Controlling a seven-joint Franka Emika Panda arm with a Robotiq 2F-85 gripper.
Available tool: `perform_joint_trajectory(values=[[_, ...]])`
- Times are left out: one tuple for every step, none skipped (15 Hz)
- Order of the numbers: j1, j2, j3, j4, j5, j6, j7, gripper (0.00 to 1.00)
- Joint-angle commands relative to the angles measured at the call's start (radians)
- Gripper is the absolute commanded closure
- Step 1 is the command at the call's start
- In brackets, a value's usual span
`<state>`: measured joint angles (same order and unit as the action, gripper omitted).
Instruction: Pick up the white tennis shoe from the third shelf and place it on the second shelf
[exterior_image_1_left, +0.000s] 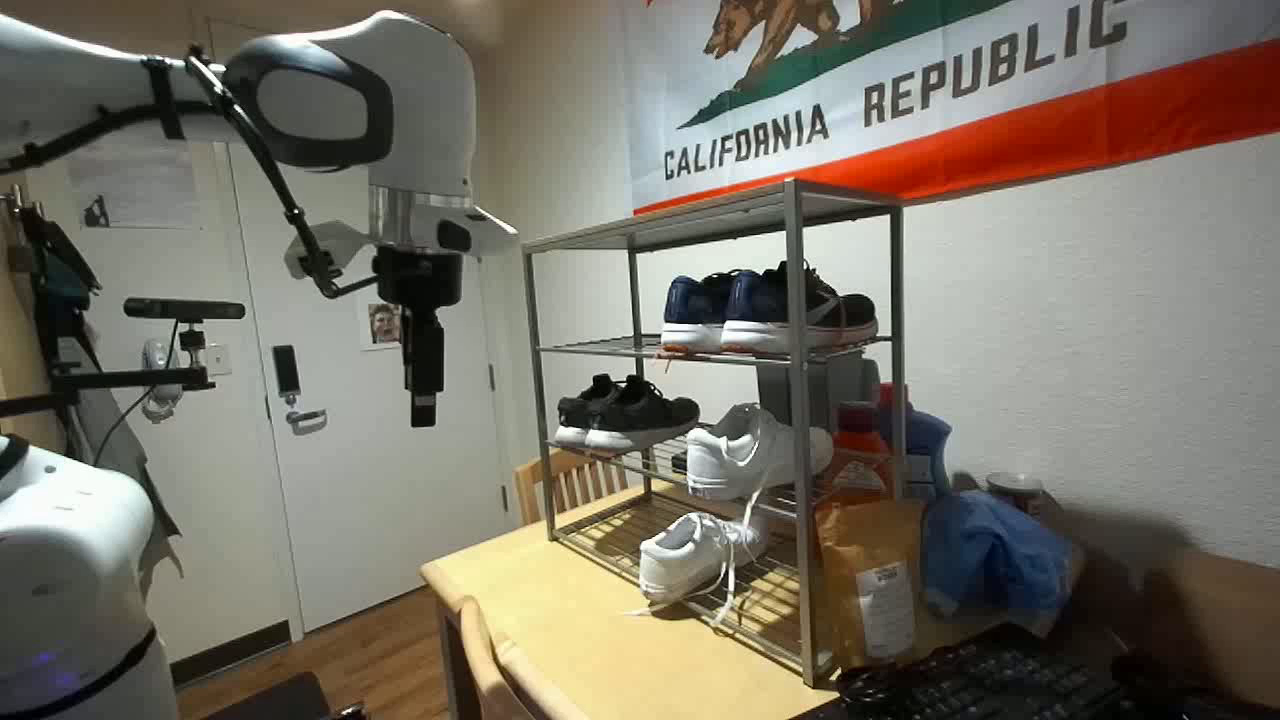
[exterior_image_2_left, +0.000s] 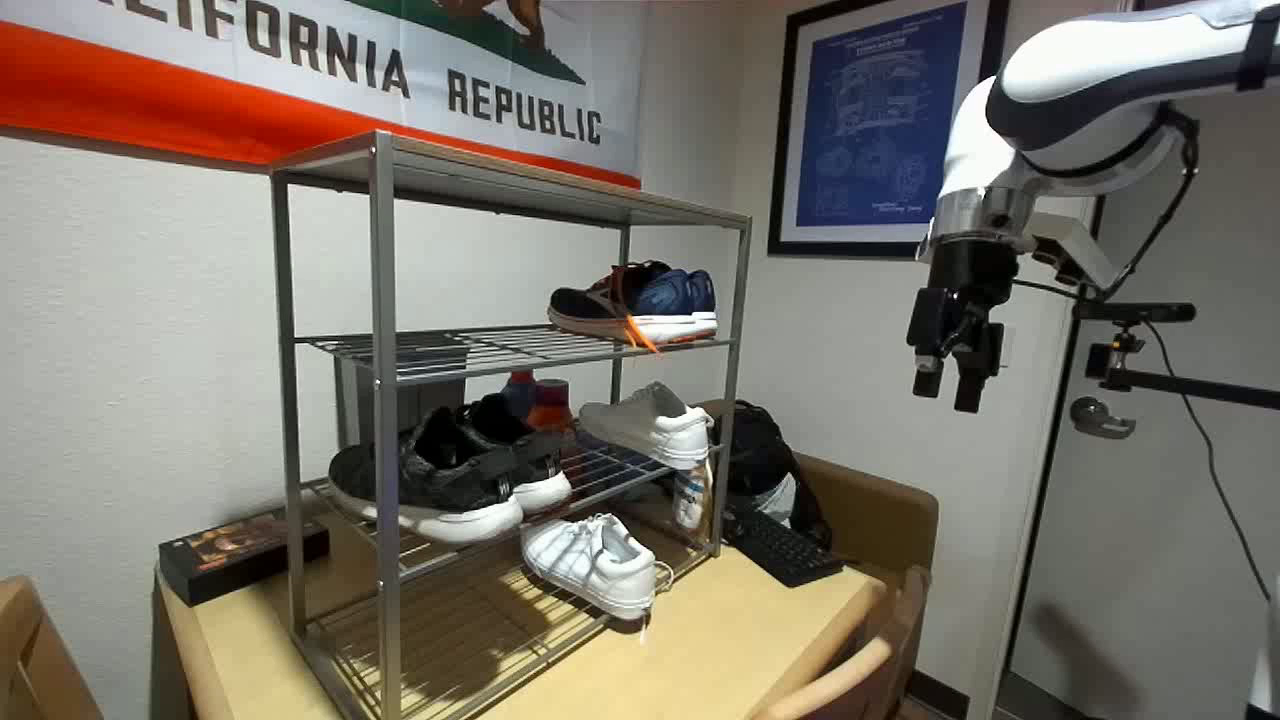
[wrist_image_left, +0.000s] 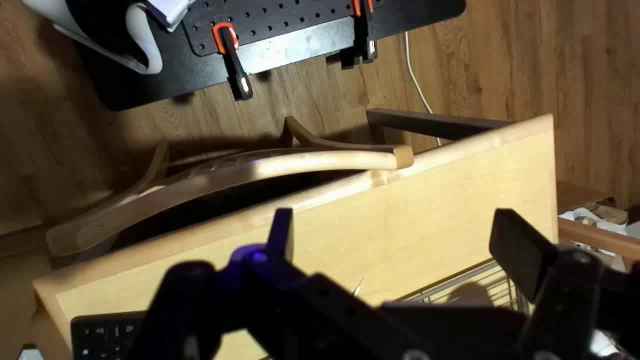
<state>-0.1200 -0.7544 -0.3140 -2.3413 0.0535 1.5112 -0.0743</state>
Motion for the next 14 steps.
perform_joint_trajectory(values=[[-0.031, 0.008, 0.02, 0.003, 0.014, -0.003, -0.018, 0.0], [-0.031, 0.014, 0.02, 0.0, 0.02, -0.004, -0.012, 0.0], [-0.033, 0.011, 0.024, -0.009, 0.019, 0.008, -0.01, 0.0], [-0.036, 0.003, 0.029, -0.02, 0.006, 0.025, -0.014, 0.0], [-0.032, -0.001, 0.025, -0.025, 0.008, 0.033, -0.03, 0.0], [-0.034, 0.01, 0.025, -0.005, 0.014, 0.005, -0.016, 0.0], [-0.034, 0.01, 0.026, -0.008, 0.014, 0.008, -0.016, 0.0], [-0.034, 0.01, 0.026, -0.009, 0.014, 0.009, -0.016, 0.0], [-0.034, 0.01, 0.026, -0.009, 0.014, 0.009, -0.017, 0.0], [-0.034, 0.01, 0.026, -0.009, 0.014, 0.009, -0.017, 0.0], [-0.034, 0.01, 0.026, -0.009, 0.014, 0.009, -0.017, 0.0], [-0.034, 0.01, 0.026, -0.009, 0.014, 0.009, -0.017, 0.0], [-0.034, 0.01, 0.026, -0.009, 0.014, 0.009, -0.017, 0.0], [-0.053, 0.005, 0.023, -0.022, 0.062, 0.081, 0.045, 0.0]])
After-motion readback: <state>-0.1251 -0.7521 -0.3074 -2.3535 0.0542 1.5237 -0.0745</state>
